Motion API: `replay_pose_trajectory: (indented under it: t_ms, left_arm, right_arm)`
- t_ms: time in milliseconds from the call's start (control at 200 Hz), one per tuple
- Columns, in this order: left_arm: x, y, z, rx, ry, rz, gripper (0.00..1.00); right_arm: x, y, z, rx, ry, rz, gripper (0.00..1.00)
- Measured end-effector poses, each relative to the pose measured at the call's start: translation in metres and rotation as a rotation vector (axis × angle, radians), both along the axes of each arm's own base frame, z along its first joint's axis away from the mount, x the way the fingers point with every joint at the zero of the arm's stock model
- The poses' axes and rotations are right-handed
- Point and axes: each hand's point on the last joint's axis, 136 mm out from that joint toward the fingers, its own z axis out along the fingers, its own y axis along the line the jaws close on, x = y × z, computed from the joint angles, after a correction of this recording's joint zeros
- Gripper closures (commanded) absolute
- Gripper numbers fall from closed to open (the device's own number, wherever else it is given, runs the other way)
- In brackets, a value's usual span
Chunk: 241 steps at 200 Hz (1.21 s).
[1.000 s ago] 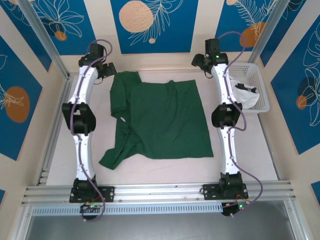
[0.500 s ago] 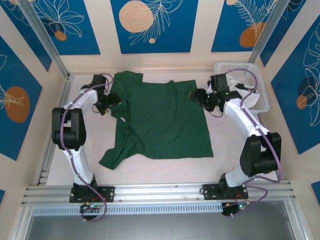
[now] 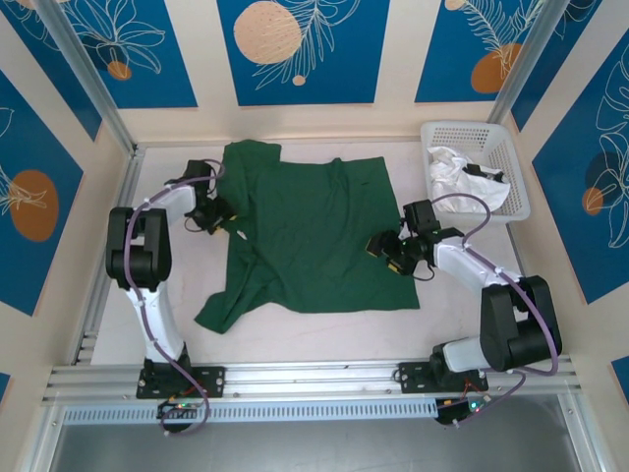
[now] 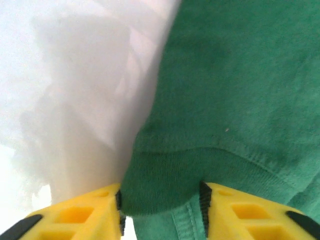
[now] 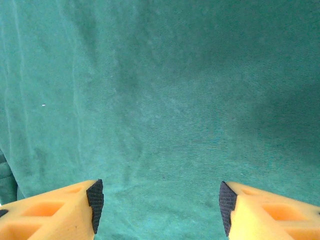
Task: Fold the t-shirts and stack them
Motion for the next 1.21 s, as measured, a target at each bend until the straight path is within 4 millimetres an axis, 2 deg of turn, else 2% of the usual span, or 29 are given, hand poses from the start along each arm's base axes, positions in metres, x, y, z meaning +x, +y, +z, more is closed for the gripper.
replay_pose_trajectory:
  t_ms: [150,195,445,505,735,815,885,925,940,975,1040,1060,1090,1105,1205]
  left_arm:
    - [0.011,0.005,0.002,0.04,-0.024,-0.012,0.95]
    - [0.013,0.007,0.004,0.052,-0.03,-0.022,0.99]
    - [0.023,0.028,0.018,0.094,-0.049,-0.003,1.0]
    - [0.027,0.04,0.025,0.11,-0.056,0.009,1.0]
    - [0.048,0.094,0.055,0.172,-0.115,0.04,1.0]
    - [0.052,0.115,0.055,0.184,-0.114,0.055,0.98]
    - [0.054,0.132,0.047,0.182,-0.096,0.069,0.96]
    - [0.056,0.14,0.04,0.176,-0.083,0.076,0.93]
    - [0.057,0.143,0.038,0.175,-0.078,0.077,0.9]
    - [0.058,0.148,0.031,0.172,-0.063,0.076,0.74]
    - [0.062,0.155,0.023,0.174,-0.038,0.068,0.65]
    - [0.064,0.156,0.021,0.176,-0.034,0.063,0.58]
    - [0.068,0.158,0.02,0.178,-0.032,0.062,0.41]
    - [0.069,0.159,0.02,0.18,-0.033,0.06,0.35]
    - [0.072,0.161,0.027,0.178,-0.035,0.068,0.16]
  right_arm:
    - [-0.006,-0.003,-0.008,-0.008,0.022,-0.008,0.38]
    - [-0.008,-0.005,-0.011,-0.007,0.032,-0.017,0.38]
    - [-0.012,-0.018,-0.039,-0.008,0.143,-0.098,0.43]
    - [-0.014,-0.022,-0.045,-0.001,0.175,-0.12,0.43]
    - [-0.009,-0.035,-0.044,0.039,0.163,-0.215,0.43]
    - [-0.009,-0.038,-0.044,0.047,0.161,-0.23,0.42]
    - [-0.008,-0.037,-0.043,0.057,0.159,-0.239,0.42]
    - [-0.007,-0.038,-0.043,0.061,0.158,-0.244,0.41]
    - [-0.007,-0.038,-0.043,0.062,0.158,-0.244,0.41]
    - [-0.006,-0.038,-0.042,0.066,0.156,-0.249,0.4]
    - [-0.005,-0.04,-0.042,0.073,0.155,-0.256,0.37]
    - [-0.005,-0.041,-0.042,0.075,0.155,-0.259,0.36]
    - [-0.004,-0.041,-0.041,0.08,0.154,-0.26,0.34]
    - [-0.004,-0.041,-0.041,0.082,0.154,-0.261,0.33]
    - [-0.004,-0.044,-0.037,0.091,0.148,-0.271,0.3]
